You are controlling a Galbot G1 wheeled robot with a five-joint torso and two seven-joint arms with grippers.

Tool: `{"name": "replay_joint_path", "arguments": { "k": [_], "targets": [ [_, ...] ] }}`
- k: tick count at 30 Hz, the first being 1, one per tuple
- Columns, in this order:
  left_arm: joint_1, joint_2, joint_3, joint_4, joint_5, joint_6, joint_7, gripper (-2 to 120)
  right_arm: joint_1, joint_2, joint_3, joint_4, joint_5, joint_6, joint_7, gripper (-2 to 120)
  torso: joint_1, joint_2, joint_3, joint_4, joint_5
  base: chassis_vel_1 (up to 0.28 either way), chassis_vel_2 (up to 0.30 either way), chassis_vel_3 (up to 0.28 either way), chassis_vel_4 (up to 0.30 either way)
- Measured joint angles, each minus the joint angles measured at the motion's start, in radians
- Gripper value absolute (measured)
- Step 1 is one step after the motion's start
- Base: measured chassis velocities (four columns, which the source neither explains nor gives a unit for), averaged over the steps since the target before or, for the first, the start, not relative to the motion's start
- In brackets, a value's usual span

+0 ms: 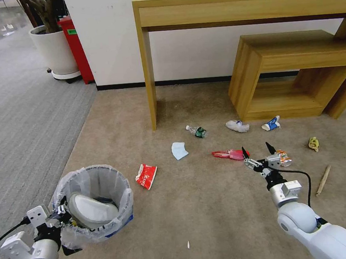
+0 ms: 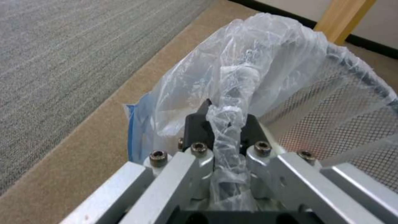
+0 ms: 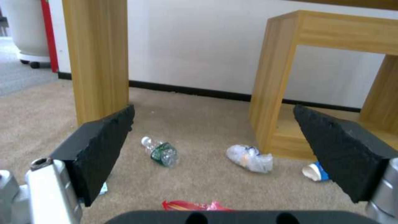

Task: Pick up the trash bin and place the garbage on the floor into it.

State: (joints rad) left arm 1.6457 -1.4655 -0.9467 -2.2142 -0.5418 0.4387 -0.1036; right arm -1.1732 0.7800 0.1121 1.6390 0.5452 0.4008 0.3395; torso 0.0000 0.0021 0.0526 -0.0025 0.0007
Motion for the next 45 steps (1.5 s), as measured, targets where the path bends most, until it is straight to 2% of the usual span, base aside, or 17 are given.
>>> {"name": "replay_joint_path", "arguments": {
  "k": [18,26,30,45],
  "targets": [
    [-0.032,0.032,-0.075,0.066,-0.039,0.005,0.025,3,-0.002,0.006,0.007,-0.005,-0.009,-0.010,-0.020,95,0.000,0.000,0.000,0.0001,-0.0001,-0.007,0.008,0.007,-0.006],
    [-0.032,0.033,-0.074,0.071,-0.038,-0.005,0.031,3,0.001,0.014,0.006,-0.007,-0.015,-0.004,-0.021,93,0.000,0.000,0.000,0.0001,0.0000,-0.116,0.127,0.120,-0.130],
    [-0.033,0.034,-0.073,0.072,-0.035,-0.013,0.032,3,0.005,0.024,0.005,-0.016,-0.026,0.028,-0.033,98,0.000,0.000,0.000,0.0000,0.0001,-0.093,0.096,0.103,-0.100],
    [-0.030,0.032,-0.067,0.072,-0.033,-0.019,0.043,3,0.002,0.030,0.003,-0.029,-0.041,0.050,-0.042,98,0.000,0.000,0.000,0.0001,0.0001,-0.003,0.005,0.006,-0.008]
  ]
}}
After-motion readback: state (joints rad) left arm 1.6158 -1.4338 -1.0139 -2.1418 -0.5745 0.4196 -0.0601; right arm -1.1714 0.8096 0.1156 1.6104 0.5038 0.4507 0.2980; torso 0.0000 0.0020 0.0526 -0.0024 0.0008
